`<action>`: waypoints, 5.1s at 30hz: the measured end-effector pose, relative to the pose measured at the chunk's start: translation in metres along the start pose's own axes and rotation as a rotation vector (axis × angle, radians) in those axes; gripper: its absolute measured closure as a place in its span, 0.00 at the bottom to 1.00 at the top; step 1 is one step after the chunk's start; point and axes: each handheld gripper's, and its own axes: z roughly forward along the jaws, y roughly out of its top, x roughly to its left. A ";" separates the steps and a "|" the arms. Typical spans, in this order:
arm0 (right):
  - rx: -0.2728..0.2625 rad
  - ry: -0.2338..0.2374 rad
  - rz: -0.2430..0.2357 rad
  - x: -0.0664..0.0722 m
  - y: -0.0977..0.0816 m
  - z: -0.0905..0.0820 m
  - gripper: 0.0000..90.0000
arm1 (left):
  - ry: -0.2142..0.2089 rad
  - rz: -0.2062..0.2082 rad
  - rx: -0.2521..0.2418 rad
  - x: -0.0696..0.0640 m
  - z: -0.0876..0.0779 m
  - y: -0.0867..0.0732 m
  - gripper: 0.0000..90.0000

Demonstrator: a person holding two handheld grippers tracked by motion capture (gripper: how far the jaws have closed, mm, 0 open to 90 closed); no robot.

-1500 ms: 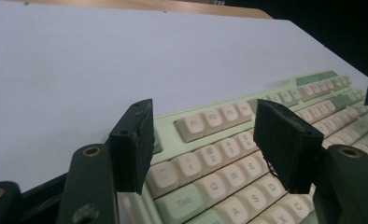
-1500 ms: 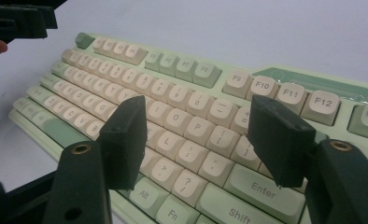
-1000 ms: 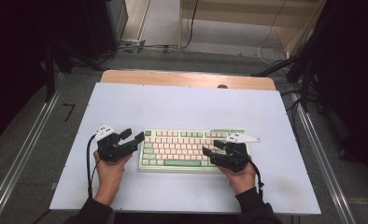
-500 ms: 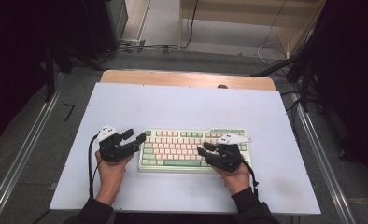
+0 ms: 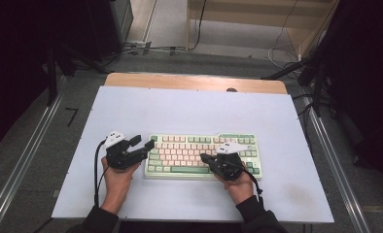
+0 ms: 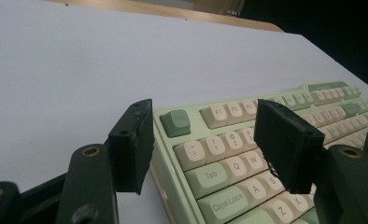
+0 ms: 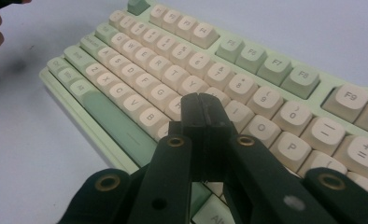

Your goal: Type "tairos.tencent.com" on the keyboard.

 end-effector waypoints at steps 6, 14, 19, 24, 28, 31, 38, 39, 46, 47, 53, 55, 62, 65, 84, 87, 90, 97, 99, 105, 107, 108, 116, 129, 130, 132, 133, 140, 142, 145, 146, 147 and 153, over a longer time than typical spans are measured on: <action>0.010 0.011 -0.011 0.004 0.000 0.004 0.97 | -0.001 0.005 0.008 0.000 0.000 0.000 0.43; 0.021 0.015 -0.017 0.007 0.001 0.008 0.97 | -0.002 0.008 0.015 0.000 0.002 -0.001 0.43; 0.033 0.021 -0.030 0.010 0.000 0.012 0.97 | -0.004 0.008 0.022 -0.001 0.003 -0.002 0.43; 0.040 0.018 -0.038 0.012 0.000 0.015 0.97 | -0.003 0.011 0.028 -0.002 0.004 -0.002 0.43; 0.040 0.020 -0.039 0.012 0.000 0.016 0.97 | -0.004 0.011 0.029 -0.002 0.004 -0.002 0.43; 0.047 0.017 -0.043 0.013 0.000 0.017 0.97 | -0.006 0.009 0.032 -0.002 0.005 -0.003 0.43; 0.055 0.000 -0.048 0.014 0.000 0.019 0.95 | -0.012 0.010 0.032 -0.002 0.005 -0.003 0.43; 0.037 0.005 -0.041 0.014 0.001 0.016 0.93 | -0.012 0.010 0.033 -0.002 0.005 -0.003 0.43; -0.057 0.002 0.025 -0.001 0.006 -0.005 0.64 | -0.015 0.010 0.035 -0.003 0.005 -0.003 0.43; -0.067 0.000 0.040 -0.006 0.006 -0.007 0.59 | -0.018 0.009 0.031 -0.003 0.005 -0.003 0.43; -0.093 -0.035 0.119 -0.024 0.005 -0.019 0.45 | -0.033 0.010 0.033 -0.004 0.005 -0.003 0.44; -0.100 -0.042 0.134 -0.027 0.004 -0.022 0.44 | -0.042 0.018 0.034 -0.005 0.006 -0.003 0.45; -0.098 -0.051 0.148 -0.032 0.002 -0.025 0.44 | -0.100 0.039 0.046 -0.012 0.009 -0.005 0.50; -0.093 -0.050 0.146 -0.032 0.001 -0.025 0.44 | -0.156 0.050 0.057 -0.017 0.011 -0.006 0.60; -0.069 -0.045 0.132 -0.029 0.000 -0.019 0.45 | -0.287 0.267 0.255 -0.057 0.036 -0.017 1.00; -0.068 -0.042 0.130 -0.028 0.000 -0.019 0.45 | -0.285 0.269 0.256 -0.058 0.037 -0.017 1.00; -0.063 -0.040 0.128 -0.028 0.000 -0.018 0.45 | -0.283 0.275 0.263 -0.059 0.039 -0.018 1.00; -0.061 -0.039 0.131 -0.028 0.000 -0.018 0.45 | -0.280 0.280 0.269 -0.060 0.040 -0.019 1.00; -0.060 -0.040 0.132 -0.028 0.000 -0.018 0.45 | -0.281 0.277 0.266 -0.060 0.040 -0.019 1.00; -0.061 -0.040 0.132 -0.028 0.000 -0.018 0.46 | -0.276 0.284 0.281 -0.060 0.040 -0.019 1.00; -0.060 -0.039 0.131 -0.028 0.000 -0.018 0.46 | -0.257 0.290 0.301 -0.061 0.042 -0.020 1.00; -0.059 -0.038 0.132 -0.028 0.000 -0.018 0.46 | -0.253 0.287 0.301 -0.061 0.042 -0.020 1.00; -0.066 -0.039 0.134 -0.029 0.000 -0.019 0.46 | -0.271 0.258 0.154 -0.060 0.029 -0.013 0.85; -0.057 -0.036 0.135 -0.029 -0.001 -0.018 0.46 | -0.195 0.150 0.090 -0.040 0.027 -0.009 0.47; -0.057 -0.037 0.135 -0.029 -0.001 -0.018 0.46 | -0.193 0.150 0.090 -0.040 0.027 -0.009 0.47; -0.055 -0.035 0.136 -0.029 -0.001 -0.018 0.46 | -0.193 0.153 0.088 -0.040 0.027 -0.009 0.47; -0.054 -0.035 0.136 -0.029 -0.001 -0.018 0.46 | -0.190 0.156 0.089 -0.040 0.027 -0.009 0.47; -0.059 -0.035 0.137 -0.029 -0.001 -0.019 0.46 | -0.160 0.166 0.088 -0.039 0.030 -0.010 0.48; -0.060 -0.035 0.140 -0.029 -0.001 -0.020 0.46 | -0.150 0.165 0.083 -0.038 0.031 -0.010 0.49; -0.061 -0.033 0.143 -0.030 -0.001 -0.020 0.45 | -0.140 0.170 0.084 -0.037 0.033 -0.010 0.50; -0.060 -0.033 0.142 -0.030 -0.001 -0.021 0.44 | -0.138 0.172 0.083 -0.037 0.034 -0.009 0.50; -0.059 -0.033 0.141 -0.030 -0.002 -0.021 0.43 | -0.138 0.170 0.083 -0.037 0.034 -0.009 0.50; -0.054 -0.044 0.154 -0.030 -0.002 -0.020 0.34 | -0.139 0.172 0.083 -0.038 0.035 -0.008 0.52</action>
